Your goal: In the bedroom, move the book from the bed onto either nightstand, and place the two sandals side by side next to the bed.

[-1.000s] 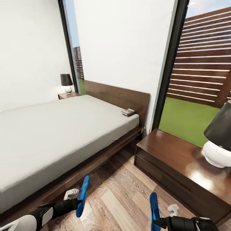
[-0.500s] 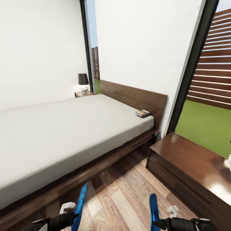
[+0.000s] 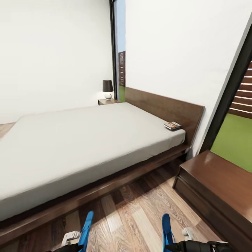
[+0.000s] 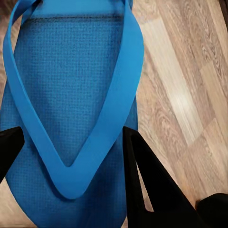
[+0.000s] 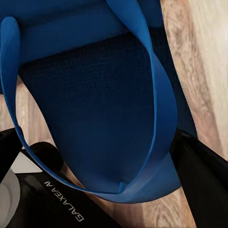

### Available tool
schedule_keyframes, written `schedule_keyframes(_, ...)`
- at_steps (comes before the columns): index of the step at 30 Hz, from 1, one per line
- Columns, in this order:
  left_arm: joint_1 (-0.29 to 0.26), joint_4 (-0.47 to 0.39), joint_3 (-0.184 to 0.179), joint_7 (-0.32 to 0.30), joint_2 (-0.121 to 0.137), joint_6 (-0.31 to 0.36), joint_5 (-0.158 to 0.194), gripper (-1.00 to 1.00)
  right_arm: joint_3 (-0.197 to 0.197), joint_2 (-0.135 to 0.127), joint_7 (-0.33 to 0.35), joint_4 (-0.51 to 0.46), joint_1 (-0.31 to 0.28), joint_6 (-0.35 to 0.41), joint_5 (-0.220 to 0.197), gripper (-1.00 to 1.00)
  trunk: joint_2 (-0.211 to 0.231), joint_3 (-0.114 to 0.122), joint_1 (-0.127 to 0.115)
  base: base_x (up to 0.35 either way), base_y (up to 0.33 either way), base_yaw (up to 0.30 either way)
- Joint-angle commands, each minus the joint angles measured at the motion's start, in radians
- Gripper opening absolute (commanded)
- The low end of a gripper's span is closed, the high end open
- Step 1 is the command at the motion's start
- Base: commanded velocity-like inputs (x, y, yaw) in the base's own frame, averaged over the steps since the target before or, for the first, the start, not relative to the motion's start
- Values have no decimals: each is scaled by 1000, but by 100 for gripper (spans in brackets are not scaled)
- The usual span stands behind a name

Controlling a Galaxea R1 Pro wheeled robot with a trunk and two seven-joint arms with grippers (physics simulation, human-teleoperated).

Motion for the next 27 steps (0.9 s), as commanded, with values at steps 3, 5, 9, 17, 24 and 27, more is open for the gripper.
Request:
schedule_keyframes(3, 0, 0, 9, -3, -2, -2, -13, -100, -8, 1, 7, -1, -1, 11, 5, -100, 0, -1, 0, 0, 0, 292)
schedule_keyframes(5, 0, 0, 9, -3, -2, -2, -12, -100, -8, 1, 7, -1, -1, 11, 5, -100, 0, -1, 0, 0, 0, 292)
schedule_keyframes(9, 0, 0, 9, -3, -2, -2, -13, -100, -8, 1, 7, -1, -1, 11, 5, -100, 0, -1, 0, 0, 0, 292)
schedule_keyframes(17, 1, 0, 9, -3, -2, -2, -13, -100, -8, 1, 7, -1, -1, 11, 5, -100, 0, -1, 0, 0, 0, 292)
schedule_keyframes(24, 1, 0, 9, -3, -2, -2, -12, -100, -8, 2, 7, -1, -1, 11, 5, -100, 0, -1, 0, 0, 0, 292)
schedule_keyframes(27, 1, 0, 9, -3, -2, -2, -12, -100, -9, 2, 7, -1, -1, 11, 5, -100, 0, -1, 0, 0, 0, 292)
